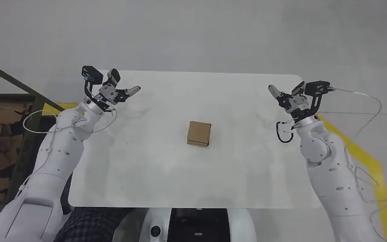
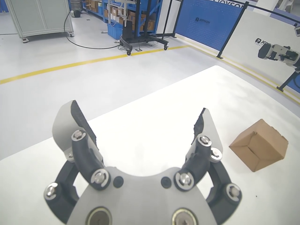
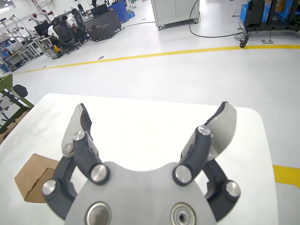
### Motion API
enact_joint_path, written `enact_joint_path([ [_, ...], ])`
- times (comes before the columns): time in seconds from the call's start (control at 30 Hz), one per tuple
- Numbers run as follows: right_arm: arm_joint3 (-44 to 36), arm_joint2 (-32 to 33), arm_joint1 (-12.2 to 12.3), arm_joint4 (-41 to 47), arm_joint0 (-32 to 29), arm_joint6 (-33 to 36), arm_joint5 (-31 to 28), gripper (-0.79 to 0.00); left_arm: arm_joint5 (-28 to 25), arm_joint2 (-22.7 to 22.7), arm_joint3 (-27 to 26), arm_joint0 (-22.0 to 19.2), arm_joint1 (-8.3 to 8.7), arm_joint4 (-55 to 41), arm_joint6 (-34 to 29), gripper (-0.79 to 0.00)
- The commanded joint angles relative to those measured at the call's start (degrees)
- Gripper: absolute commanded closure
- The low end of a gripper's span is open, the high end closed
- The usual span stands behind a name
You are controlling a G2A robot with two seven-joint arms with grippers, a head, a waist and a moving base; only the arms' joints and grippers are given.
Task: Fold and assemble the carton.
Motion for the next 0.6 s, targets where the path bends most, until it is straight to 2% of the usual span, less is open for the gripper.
enact_joint_path([
  [0.0,-0.03,0.23,-0.01,-0.26,-0.04,-0.07,0.16,-0.785,0.36,-1.18,-1.39,0.63,0.24,-1.11,-1.87,-0.785],
  [0.33,-0.23,0.53,0.0,-0.37,-0.11,-0.12,0.08,-0.785,1.87,-5.03,-7.2,3.32,0.83,-4.82,-8.43,-0.785],
  [0.57,-0.23,0.53,0.0,-0.37,-0.11,-0.12,0.08,-0.785,2.04,-5.17,-7.48,3.46,0.82,-5.35,-8.98,-0.785],
])
